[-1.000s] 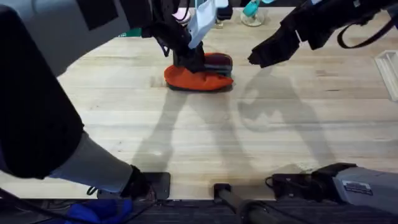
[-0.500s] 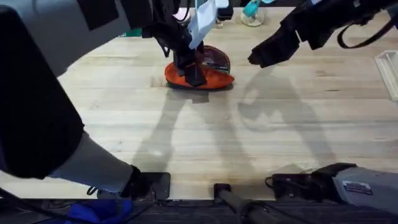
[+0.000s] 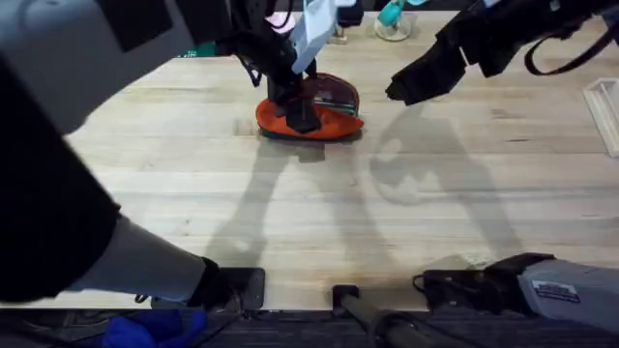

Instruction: Unzip the bag, pick up the pens from the table one at a time and place them inside, then zip the bag closed.

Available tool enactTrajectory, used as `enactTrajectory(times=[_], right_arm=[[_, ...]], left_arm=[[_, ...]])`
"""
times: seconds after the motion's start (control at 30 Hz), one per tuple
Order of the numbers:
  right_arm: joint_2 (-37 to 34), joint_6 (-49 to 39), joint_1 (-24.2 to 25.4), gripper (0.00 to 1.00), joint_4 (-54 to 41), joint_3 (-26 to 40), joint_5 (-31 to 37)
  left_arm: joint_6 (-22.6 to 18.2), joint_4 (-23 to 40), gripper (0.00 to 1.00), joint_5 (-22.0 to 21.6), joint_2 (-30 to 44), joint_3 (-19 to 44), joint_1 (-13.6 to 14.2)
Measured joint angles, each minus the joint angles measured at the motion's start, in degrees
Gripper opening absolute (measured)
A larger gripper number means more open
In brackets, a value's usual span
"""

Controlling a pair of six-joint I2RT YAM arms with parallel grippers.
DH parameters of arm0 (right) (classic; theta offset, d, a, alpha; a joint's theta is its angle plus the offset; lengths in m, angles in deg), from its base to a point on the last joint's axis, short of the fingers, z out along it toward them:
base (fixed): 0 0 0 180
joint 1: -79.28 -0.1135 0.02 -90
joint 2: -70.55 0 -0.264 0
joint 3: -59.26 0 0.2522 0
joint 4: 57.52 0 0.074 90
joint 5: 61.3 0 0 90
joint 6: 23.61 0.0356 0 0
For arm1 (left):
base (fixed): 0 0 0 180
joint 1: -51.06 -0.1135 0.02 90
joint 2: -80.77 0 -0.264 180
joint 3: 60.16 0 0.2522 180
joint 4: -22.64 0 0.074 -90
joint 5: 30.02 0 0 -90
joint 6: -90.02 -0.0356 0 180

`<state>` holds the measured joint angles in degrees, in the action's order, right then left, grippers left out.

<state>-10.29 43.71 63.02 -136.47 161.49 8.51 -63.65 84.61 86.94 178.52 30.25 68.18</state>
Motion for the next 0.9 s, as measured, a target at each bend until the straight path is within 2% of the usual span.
enactTrajectory(times=[0.33,0.67,0.9], right_arm=[[-0.02,0.0,-0.01,0.996,0.0,0.0,0.0],[-0.02,0.0,-0.01,0.996,-0.01,0.0,0.0],[-0.02,0.0,-0.01,0.996,-0.01,0.0,-0.01]], left_arm=[[0.97,-0.02,0.992,-0.04,-6.16,0.0,-0.05],[3.99,-1.43,0.993,0.03,-11.22,0.0,-2.2],[5.37,-4.78,0.993,0.71,-14.13,0.0,-3.07]])
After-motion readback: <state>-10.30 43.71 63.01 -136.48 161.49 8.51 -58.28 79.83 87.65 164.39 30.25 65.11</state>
